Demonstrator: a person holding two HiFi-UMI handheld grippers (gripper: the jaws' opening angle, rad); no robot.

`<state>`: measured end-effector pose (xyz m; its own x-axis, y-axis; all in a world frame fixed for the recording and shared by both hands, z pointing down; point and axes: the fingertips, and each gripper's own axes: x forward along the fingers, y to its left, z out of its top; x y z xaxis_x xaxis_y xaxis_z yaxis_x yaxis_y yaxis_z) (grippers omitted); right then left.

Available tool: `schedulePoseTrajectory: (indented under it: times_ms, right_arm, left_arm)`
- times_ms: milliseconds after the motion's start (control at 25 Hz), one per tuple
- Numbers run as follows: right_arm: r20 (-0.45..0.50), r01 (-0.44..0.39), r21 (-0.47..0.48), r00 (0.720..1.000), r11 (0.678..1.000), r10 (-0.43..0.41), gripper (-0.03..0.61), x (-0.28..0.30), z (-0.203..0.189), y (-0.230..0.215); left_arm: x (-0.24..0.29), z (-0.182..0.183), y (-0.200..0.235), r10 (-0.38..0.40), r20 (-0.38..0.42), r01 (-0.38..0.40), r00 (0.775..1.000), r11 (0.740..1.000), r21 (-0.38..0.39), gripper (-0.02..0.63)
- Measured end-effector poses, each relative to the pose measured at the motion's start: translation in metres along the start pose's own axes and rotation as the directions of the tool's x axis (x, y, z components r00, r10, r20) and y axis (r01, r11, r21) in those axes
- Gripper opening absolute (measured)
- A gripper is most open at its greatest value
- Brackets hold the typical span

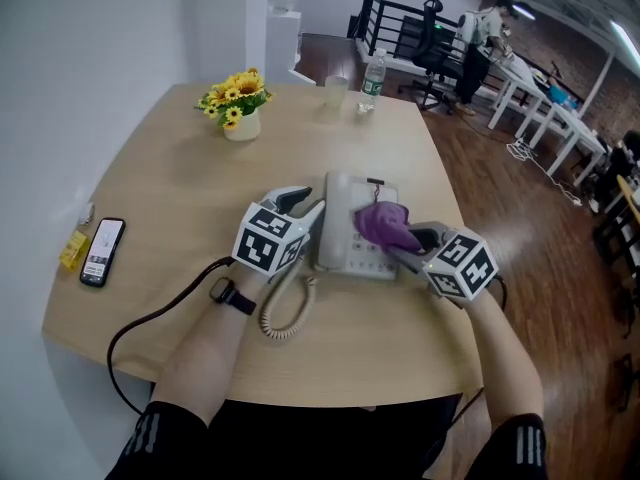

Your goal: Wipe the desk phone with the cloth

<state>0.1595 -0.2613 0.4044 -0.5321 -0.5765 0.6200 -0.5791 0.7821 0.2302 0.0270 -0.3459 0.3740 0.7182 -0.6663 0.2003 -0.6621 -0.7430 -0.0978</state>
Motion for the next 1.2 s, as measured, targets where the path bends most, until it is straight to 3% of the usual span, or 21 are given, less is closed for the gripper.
schedulePoseTrajectory:
  times_ms: [120, 280, 360, 480, 600, 760, 880, 1040, 1200]
  right_arm:
    - [0.008, -0.040, -0.015, 0.999, 0.999, 0.040, 0.121, -0.012, -0.012, 0.033]
    - [-0.049, -0.117, -0.070, 0.992, 0.991, 0.114, 0.121, -0.022, -0.026, 0.070]
    - [-0.046, -0.117, -0.101, 0.993, 0.988, 0.112, 0.121, -0.026, -0.023, 0.077]
    - [0.065, -0.022, -0.076, 0.998, 0.997, 0.027, 0.121, -0.036, 0.007, 0.049]
    - [0.168, 0.076, 0.012, 0.983, 0.997, -0.077, 0.121, -0.041, 0.044, -0.006]
    - [0.137, 0.173, 0.067, 0.974, 0.983, -0.181, 0.121, -0.013, 0.067, -0.071]
    - [0.072, 0.176, 0.103, 0.980, 0.979, -0.184, 0.121, 0.019, 0.065, -0.090]
    - [0.015, 0.149, 0.099, 0.988, 0.984, -0.151, 0.121, 0.043, 0.046, -0.079]
    - [0.008, 0.115, 0.001, 0.993, 0.993, -0.115, 0.121, 0.036, 0.038, -0.041]
  left_arm:
    - [-0.001, 0.001, 0.000, 0.000, 0.000, 0.000, 1.000, 1.000, -0.001, 0.114]
    - [-0.001, 0.000, 0.001, 0.001, 0.001, -0.001, 1.000, 1.000, -0.003, 0.114]
    - [-0.001, 0.000, 0.000, 0.001, 0.001, -0.001, 1.000, 1.000, -0.002, 0.114]
    - [0.000, 0.000, 0.001, -0.001, 0.000, 0.001, 1.000, 1.000, 0.000, 0.114]
    - [0.000, 0.000, 0.001, 0.000, 0.000, 0.000, 1.000, 1.000, -0.001, 0.114]
    - [0.000, -0.001, 0.000, 0.001, 0.000, -0.001, 1.000, 1.000, -0.003, 0.114]
    - [0.000, 0.000, 0.000, -0.001, 0.000, 0.001, 1.000, 1.000, -0.004, 0.114]
    - [0.000, 0.000, 0.000, -0.002, 0.000, 0.002, 1.000, 1.000, -0.002, 0.114]
    - [0.000, -0.001, 0.001, -0.002, -0.001, 0.002, 1.000, 1.000, -0.001, 0.114]
